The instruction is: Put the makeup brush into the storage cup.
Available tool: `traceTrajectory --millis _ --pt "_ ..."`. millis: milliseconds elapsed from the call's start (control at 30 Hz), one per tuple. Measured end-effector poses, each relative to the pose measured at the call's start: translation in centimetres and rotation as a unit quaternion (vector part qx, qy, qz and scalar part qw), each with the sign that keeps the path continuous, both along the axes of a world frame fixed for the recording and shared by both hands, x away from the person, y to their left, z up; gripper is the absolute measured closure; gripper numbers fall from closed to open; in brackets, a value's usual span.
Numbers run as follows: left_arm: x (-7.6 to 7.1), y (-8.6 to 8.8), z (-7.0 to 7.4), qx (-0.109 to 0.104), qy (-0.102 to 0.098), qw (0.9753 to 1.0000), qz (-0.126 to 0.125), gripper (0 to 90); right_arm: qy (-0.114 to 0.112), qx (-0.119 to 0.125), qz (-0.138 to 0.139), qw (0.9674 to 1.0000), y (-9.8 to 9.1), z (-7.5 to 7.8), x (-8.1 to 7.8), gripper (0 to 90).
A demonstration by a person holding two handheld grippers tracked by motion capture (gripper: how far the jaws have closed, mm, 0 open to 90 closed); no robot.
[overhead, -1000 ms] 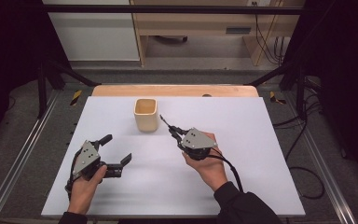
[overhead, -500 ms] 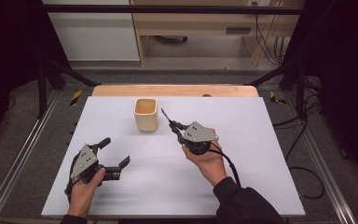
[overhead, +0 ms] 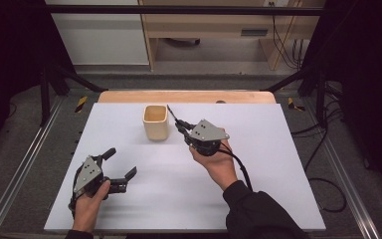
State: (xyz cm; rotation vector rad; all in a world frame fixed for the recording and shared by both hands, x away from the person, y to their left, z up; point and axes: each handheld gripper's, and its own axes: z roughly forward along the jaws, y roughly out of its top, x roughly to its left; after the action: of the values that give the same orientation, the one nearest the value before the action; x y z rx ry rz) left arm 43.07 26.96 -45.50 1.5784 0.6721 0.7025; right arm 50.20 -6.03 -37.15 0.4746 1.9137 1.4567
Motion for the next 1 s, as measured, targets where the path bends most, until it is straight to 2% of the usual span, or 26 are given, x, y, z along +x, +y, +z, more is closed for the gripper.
traceTrajectory --millis 200,567,1000 --pt "-0.1 -0.2 -0.3 0.007 0.0 1.0 -0.001 1.1 -0.001 0.0 0.0 1.0 0.4 0.6 0.6 83.6" --pt "-0.2 -0.2 -0.7 0.0 0.005 1.0 -0.003 1.0 0.004 0.012 -0.002 0.9999 0.9 1.5 1.6 83.5" --pt "-0.4 0.1 -0.8 -0.009 0.006 0.9999 -0.007 1.0 0.01 0.002 -0.003 0.9999 1.7 1.5 2.8 83.5"
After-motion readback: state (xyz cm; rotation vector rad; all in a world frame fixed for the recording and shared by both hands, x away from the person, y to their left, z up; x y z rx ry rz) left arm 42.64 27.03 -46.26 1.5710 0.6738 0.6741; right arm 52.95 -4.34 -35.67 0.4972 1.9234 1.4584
